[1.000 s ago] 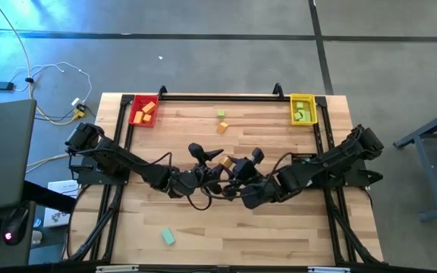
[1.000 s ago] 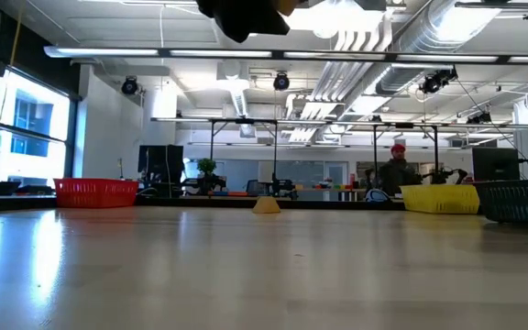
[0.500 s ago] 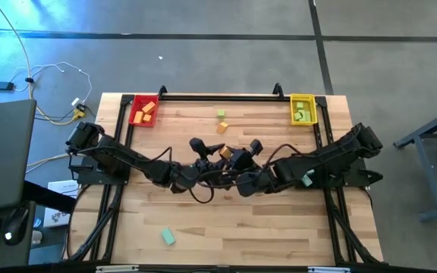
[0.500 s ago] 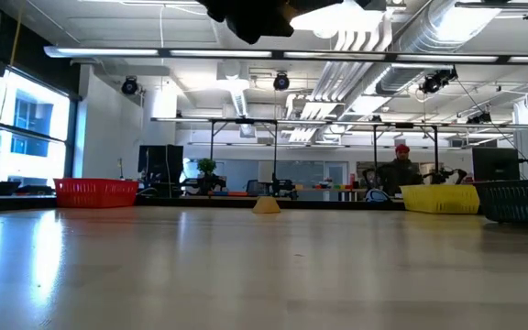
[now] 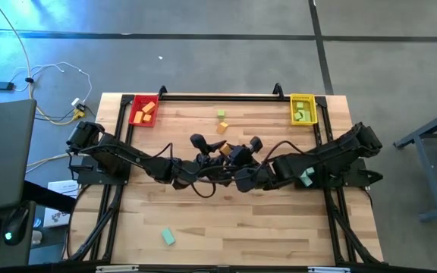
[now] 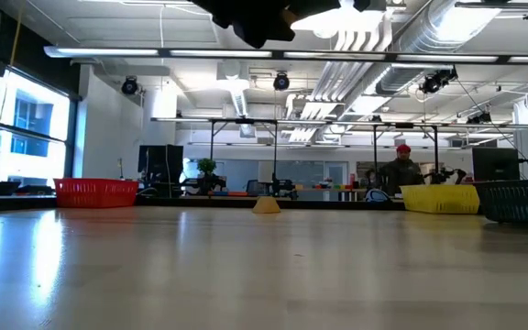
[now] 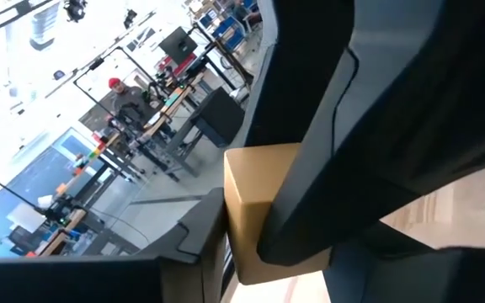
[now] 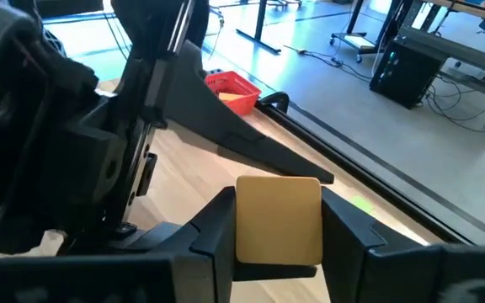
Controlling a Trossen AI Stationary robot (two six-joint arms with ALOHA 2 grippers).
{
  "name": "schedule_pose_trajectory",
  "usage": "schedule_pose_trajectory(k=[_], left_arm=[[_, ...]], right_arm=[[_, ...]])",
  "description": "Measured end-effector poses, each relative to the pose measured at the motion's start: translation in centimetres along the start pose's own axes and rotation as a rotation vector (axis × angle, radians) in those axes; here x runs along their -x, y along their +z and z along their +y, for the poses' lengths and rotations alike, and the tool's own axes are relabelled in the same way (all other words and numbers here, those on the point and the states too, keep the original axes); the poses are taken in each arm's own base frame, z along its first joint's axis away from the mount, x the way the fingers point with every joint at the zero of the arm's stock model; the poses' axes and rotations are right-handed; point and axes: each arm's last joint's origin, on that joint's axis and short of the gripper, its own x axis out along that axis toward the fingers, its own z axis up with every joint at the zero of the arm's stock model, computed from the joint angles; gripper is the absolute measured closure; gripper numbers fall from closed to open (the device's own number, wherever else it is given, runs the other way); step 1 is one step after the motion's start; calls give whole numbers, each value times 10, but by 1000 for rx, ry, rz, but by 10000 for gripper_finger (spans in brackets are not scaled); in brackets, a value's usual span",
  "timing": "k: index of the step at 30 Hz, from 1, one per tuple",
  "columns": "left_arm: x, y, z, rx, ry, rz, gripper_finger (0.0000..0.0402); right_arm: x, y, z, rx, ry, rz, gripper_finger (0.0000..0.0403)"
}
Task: Sort & place blocks by color
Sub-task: Put the yellow block into the red bin
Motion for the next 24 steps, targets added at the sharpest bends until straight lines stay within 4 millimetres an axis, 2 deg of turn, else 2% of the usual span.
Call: schedule_pose_trajectory(k=[10, 18, 24], left_arm=[[0, -5, -3, -72, -14, 31, 285], [-5, -22, -1, -221, 78, 191, 290], [-16, -41, 7, -316, 123, 320, 290]], right_arm=[[-2, -1, -1, 60, 19, 26, 237], [-3, -1, -2, 128, 3, 19, 190], [-10, 1, -7, 141, -19, 23, 183]])
